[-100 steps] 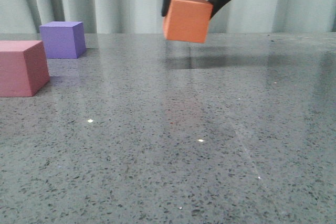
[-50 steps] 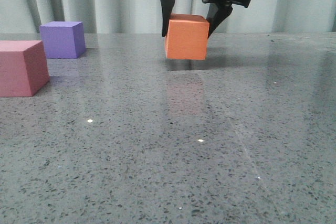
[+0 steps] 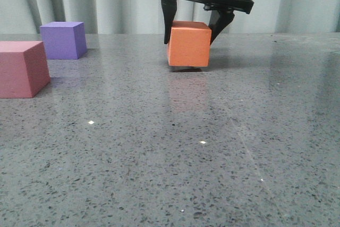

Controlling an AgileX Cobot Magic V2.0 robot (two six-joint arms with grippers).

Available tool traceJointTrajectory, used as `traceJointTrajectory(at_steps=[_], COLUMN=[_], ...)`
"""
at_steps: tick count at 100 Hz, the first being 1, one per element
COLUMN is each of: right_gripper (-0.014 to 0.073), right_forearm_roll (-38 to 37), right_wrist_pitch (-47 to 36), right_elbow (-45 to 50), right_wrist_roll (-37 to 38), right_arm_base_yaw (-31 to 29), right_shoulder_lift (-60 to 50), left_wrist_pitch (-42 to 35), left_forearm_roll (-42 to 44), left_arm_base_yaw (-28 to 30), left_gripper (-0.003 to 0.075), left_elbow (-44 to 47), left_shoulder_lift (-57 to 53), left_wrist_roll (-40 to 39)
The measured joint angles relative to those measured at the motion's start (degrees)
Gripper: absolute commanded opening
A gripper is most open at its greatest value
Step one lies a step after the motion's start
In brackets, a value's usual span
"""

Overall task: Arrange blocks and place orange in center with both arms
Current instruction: 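Lift the orange cube with the right gripper and carry it toward the table center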

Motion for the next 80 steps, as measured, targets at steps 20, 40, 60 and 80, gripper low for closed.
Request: traceJointTrajectory(at_steps=[20,40,60,80], right_gripper=[0.0528,0.0531,0.0533,0.0605], right_forearm_roll=[0.0,0.2,0.4,0.4], right_wrist_pitch=[0.0,0.0,0.0,0.0], right_elbow=[-0.2,-1.4,-1.4,-1.4], right_wrist_roll=[0.0,0.0,0.1,0.1], right_arm_base_yaw=[0.0,0.0,0.1,0.1], right_shoulder_lift=[0.0,0.0,0.0,0.0], left_wrist_pitch=[-0.1,-0.2,-0.3,-0.3], left_forearm_roll=[0.0,0.0,0.0,0.0], left_arm_base_yaw=[0.0,0.0,0.0,0.0], left_gripper=[0.0598,0.0598,0.0598,0.0598], left_elbow=[0.0,0.0,0.0,0.0], left_shoulder_lift=[0.0,0.0,0.0,0.0], left_wrist_roll=[0.0,0.0,0.0,0.0])
